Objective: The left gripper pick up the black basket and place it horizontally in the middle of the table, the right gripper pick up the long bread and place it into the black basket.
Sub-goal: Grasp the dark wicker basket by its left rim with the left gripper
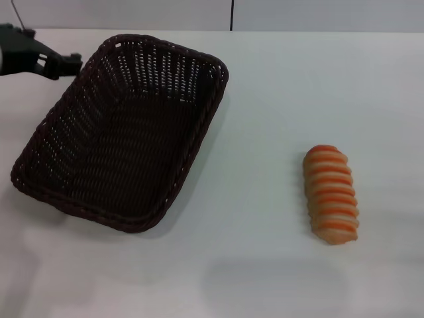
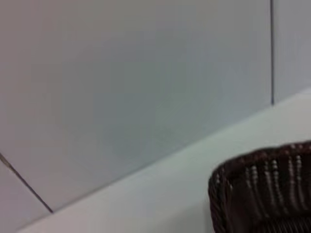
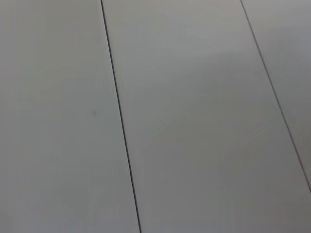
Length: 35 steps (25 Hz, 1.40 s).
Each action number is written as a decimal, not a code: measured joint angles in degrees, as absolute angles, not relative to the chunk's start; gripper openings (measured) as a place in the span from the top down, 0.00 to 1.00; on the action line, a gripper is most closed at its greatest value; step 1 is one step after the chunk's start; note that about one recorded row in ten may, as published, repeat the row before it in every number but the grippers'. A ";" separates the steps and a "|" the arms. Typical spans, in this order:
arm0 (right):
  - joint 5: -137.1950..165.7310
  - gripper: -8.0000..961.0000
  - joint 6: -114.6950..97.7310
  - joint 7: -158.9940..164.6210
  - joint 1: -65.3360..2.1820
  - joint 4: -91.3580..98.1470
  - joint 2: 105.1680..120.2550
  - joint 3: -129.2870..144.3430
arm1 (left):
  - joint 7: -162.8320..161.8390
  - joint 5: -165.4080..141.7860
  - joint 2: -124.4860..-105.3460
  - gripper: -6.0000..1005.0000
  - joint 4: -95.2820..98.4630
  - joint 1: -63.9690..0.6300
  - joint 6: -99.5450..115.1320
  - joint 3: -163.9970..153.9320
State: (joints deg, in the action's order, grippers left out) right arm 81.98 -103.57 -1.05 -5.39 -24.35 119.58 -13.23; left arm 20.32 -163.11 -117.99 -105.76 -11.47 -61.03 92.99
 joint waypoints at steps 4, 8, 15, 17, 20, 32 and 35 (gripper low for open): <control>81.91 0.14 -103.54 -1.05 -5.44 -24.33 119.58 -12.75 | 20.30 -164.20 -118.11 0.20 -101.28 -16.41 -67.98 94.72; 81.92 0.15 -103.59 -1.06 -5.38 -24.26 119.55 -12.37 | 20.62 -164.26 -118.14 0.20 -95.73 -19.27 -69.90 95.20; 81.93 0.15 -103.62 -1.06 -5.36 -24.25 119.53 -12.25 | 20.82 -164.93 -118.03 0.20 -87.53 -23.13 -70.40 95.78; 81.94 0.15 -103.59 -1.06 -5.36 -24.26 119.53 -12.23 | 20.85 -165.25 -118.07 0.20 -85.83 -24.04 -70.33 96.26; 81.96 0.15 -103.56 -1.06 -5.36 -24.26 119.53 -12.17 | 20.85 -165.42 -118.07 0.21 -83.10 -25.76 -70.65 97.50; 82.01 0.16 -103.53 -1.09 -5.36 -24.30 119.53 -12.12 | 24.16 -165.40 -117.98 0.48 -81.55 -26.80 -71.49 97.89; 82.01 0.16 -103.71 -1.09 -5.36 -24.36 119.53 -12.13 | 27.77 -165.24 -118.08 0.59 -82.36 -26.89 -71.97 97.78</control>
